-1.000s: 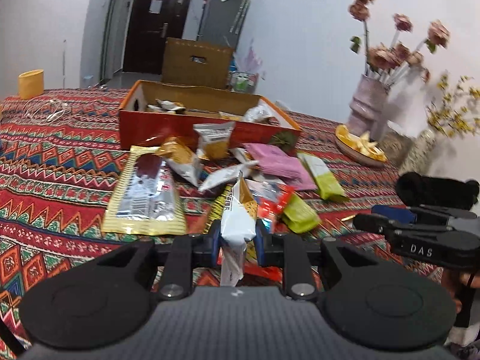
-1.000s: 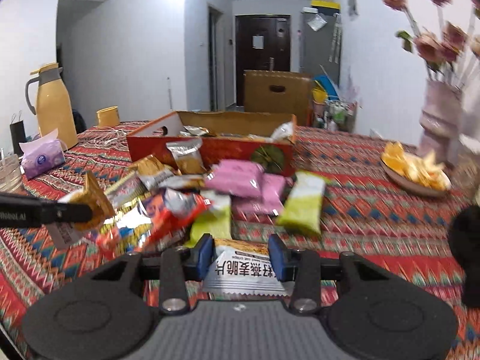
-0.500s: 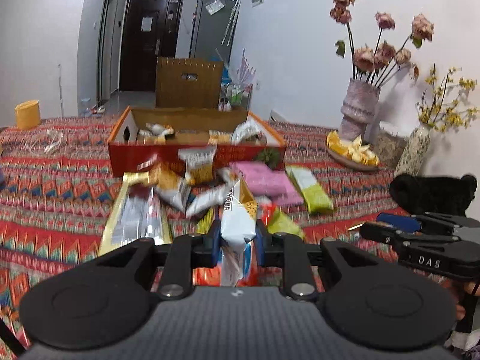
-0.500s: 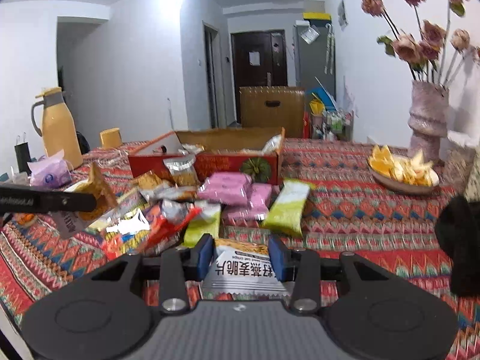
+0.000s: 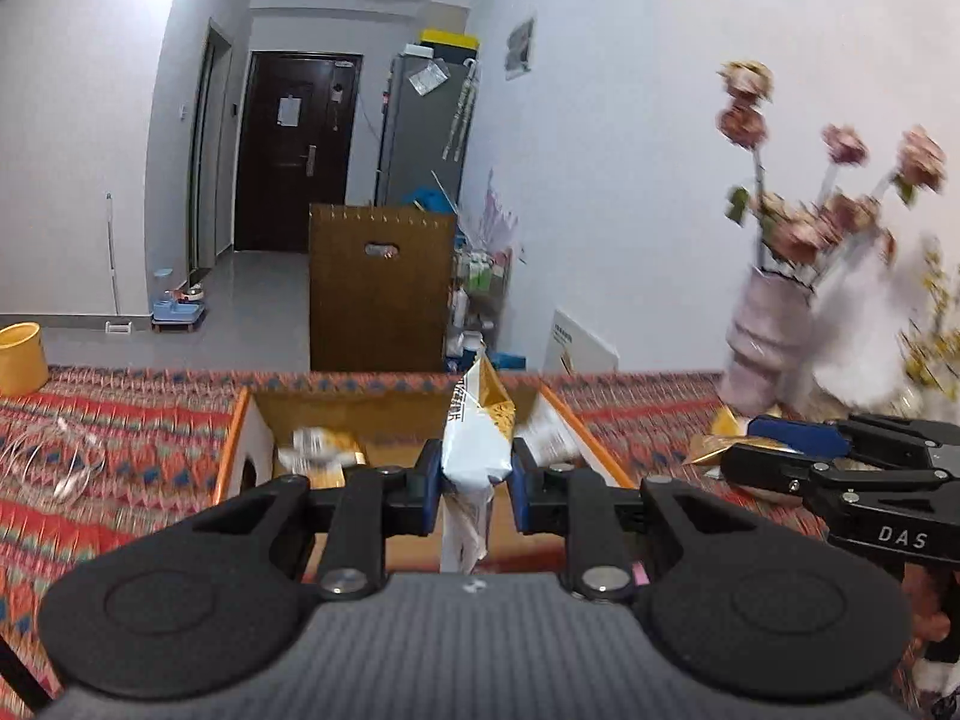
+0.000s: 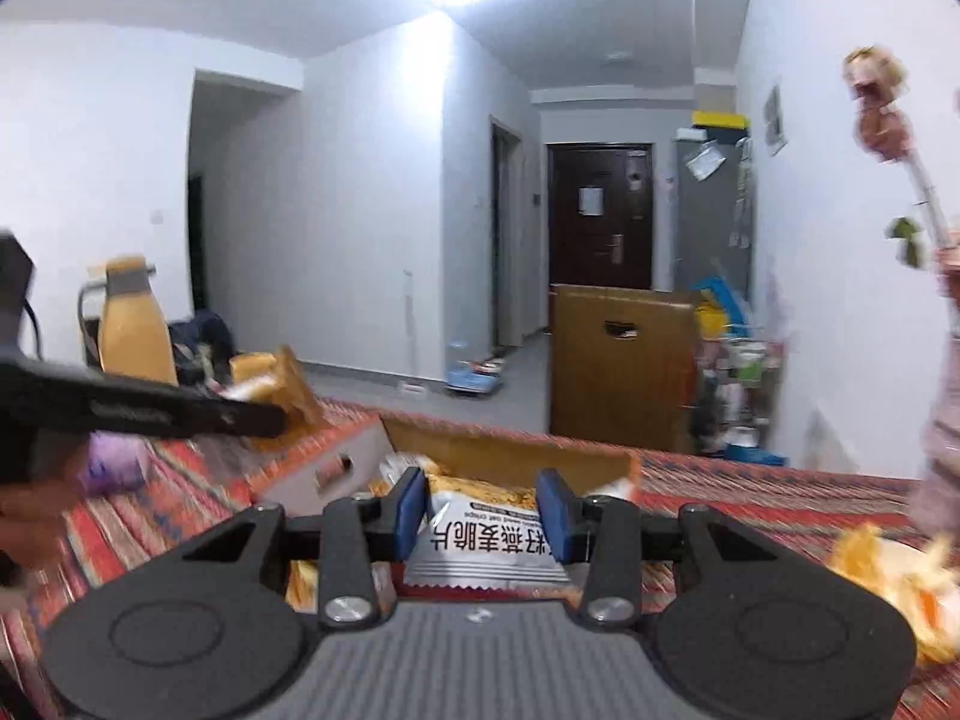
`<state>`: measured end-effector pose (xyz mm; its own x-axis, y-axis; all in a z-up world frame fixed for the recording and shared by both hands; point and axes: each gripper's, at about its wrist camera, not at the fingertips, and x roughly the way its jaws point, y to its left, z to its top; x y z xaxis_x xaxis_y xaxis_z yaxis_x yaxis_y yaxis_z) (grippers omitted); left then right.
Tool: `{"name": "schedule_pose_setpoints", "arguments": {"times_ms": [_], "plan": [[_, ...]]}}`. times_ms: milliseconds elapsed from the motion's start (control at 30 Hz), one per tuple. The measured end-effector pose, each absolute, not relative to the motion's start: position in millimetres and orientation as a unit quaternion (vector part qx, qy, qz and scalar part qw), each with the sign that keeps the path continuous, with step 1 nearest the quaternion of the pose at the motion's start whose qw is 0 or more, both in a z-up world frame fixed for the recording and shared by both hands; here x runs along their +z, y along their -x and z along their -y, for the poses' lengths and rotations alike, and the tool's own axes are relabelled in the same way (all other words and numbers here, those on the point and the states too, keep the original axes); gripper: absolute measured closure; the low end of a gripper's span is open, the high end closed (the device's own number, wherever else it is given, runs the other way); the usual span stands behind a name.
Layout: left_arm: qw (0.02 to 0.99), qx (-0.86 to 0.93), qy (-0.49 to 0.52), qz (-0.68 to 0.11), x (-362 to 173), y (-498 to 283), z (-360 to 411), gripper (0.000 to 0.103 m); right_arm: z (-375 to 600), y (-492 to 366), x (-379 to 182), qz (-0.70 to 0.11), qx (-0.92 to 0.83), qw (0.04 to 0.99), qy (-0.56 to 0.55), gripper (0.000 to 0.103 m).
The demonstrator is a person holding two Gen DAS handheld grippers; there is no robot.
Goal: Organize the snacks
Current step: 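Lift the held packets and carry both grippers over the cardboard box, then open both grippers to drop the packets into the box, then move both grippers back down to the snack pile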
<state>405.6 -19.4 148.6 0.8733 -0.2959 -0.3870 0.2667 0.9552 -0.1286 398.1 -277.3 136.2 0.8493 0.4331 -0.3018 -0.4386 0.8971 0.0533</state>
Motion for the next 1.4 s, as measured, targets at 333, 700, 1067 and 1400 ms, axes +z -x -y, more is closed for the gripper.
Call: {"name": "schedule_pose_setpoints", "arguments": {"times_ms": [333, 700, 1067, 1400], "plan": [[0.947, -0.151, 0.103, -0.263, 120.7, -566.9, 0.2, 0.081, 245.0, -587.7, 124.5, -0.217, 0.230, 0.945, -0.086, 0.063], [0.911, -0.109, 0.151, -0.369, 35.3, -660.2, -6.3, 0.040, 224.6, -719.6, 28.8, -0.370, 0.162, 0.889, -0.216, 0.039], [0.935, -0.089, 0.140, -0.314, 77.4, -631.0, -27.2, 0.025, 247.8, -684.1, 51.5, -0.336, 0.154, 0.903, -0.220, 0.023], [0.960, -0.095, 0.064, -0.257, 142.9, -546.6, -12.5, 0.010, 266.8, -597.3, 144.5, -0.295, 0.151, 0.937, -0.110, 0.014]]}}
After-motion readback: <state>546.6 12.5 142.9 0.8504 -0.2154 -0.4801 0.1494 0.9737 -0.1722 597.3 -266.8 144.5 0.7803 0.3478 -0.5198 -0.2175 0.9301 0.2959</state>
